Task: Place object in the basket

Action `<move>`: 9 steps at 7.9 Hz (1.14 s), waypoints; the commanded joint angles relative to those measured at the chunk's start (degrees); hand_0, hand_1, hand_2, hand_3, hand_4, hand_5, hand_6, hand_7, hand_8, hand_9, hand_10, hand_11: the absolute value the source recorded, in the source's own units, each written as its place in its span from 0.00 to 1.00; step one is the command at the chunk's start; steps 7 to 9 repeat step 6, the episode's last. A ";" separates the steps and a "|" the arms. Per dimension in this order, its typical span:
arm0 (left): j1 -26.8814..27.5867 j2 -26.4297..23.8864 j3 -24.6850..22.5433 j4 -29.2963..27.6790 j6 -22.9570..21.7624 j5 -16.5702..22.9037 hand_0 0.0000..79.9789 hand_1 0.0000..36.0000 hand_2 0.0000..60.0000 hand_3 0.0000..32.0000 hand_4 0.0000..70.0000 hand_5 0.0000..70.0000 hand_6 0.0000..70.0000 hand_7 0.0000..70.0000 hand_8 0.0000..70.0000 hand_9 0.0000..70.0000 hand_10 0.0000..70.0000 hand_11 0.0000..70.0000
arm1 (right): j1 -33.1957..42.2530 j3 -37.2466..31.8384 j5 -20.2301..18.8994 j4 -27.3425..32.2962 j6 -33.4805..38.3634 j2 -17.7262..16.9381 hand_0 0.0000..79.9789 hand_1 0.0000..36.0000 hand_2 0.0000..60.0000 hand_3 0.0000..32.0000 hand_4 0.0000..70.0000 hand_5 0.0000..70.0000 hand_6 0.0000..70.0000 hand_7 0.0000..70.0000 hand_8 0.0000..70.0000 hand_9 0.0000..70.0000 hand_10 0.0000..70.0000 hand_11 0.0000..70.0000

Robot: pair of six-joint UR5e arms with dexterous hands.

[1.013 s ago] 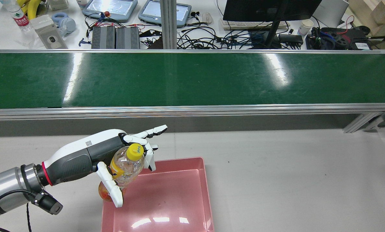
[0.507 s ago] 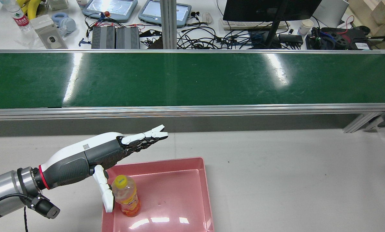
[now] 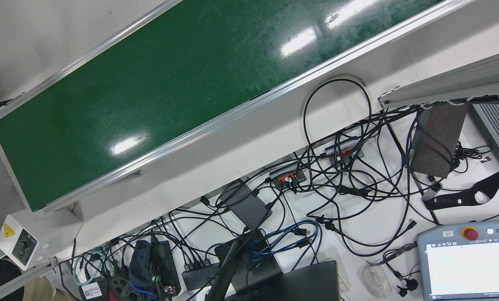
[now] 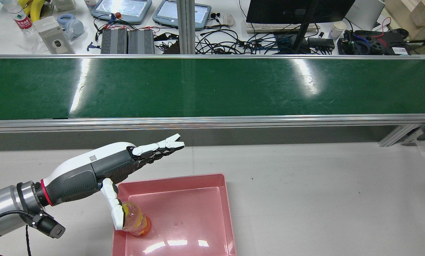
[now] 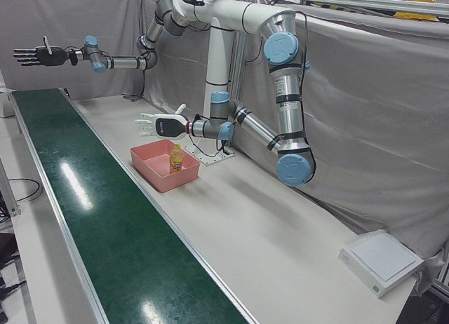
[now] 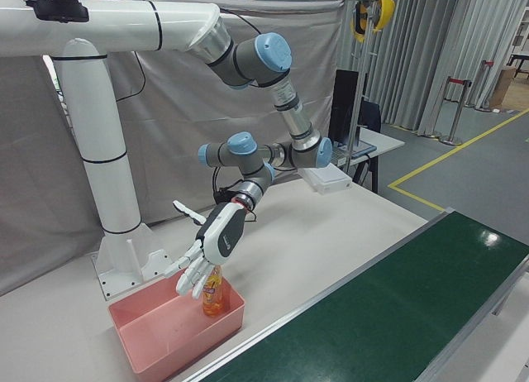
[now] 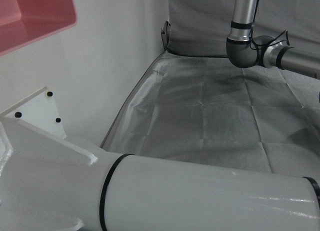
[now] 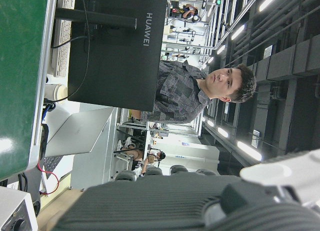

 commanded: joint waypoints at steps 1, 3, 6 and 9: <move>-1.37 -0.09 -0.14 -0.78 -0.33 0.08 0.60 0.00 0.00 0.12 0.17 0.14 0.00 0.03 0.07 0.09 0.01 0.02 | 0.00 0.03 0.00 0.00 0.00 0.00 0.00 0.00 0.00 0.00 0.00 0.00 0.00 0.00 0.00 0.00 0.00 0.00; -2.51 0.08 -0.05 -2.28 -2.35 0.17 0.61 0.00 0.00 0.09 0.17 0.16 0.00 0.03 0.08 0.10 0.02 0.03 | 0.00 0.03 0.00 0.00 0.00 0.00 0.00 0.00 0.00 0.00 0.00 0.00 0.00 0.00 0.00 0.00 0.00 0.00; -5.32 0.26 -0.05 -4.12 -4.62 0.26 0.60 0.00 0.00 0.08 0.17 0.20 0.00 0.03 0.09 0.12 0.03 0.04 | 0.00 0.03 0.00 0.00 0.00 0.00 0.00 0.00 0.00 0.00 0.00 0.00 0.00 0.00 0.00 0.00 0.00 0.00; -5.32 0.26 -0.05 -4.12 -4.62 0.26 0.60 0.00 0.00 0.08 0.17 0.20 0.00 0.03 0.09 0.12 0.03 0.04 | 0.00 0.03 0.00 0.00 0.00 0.00 0.00 0.00 0.00 0.00 0.00 0.00 0.00 0.00 0.00 0.00 0.00 0.00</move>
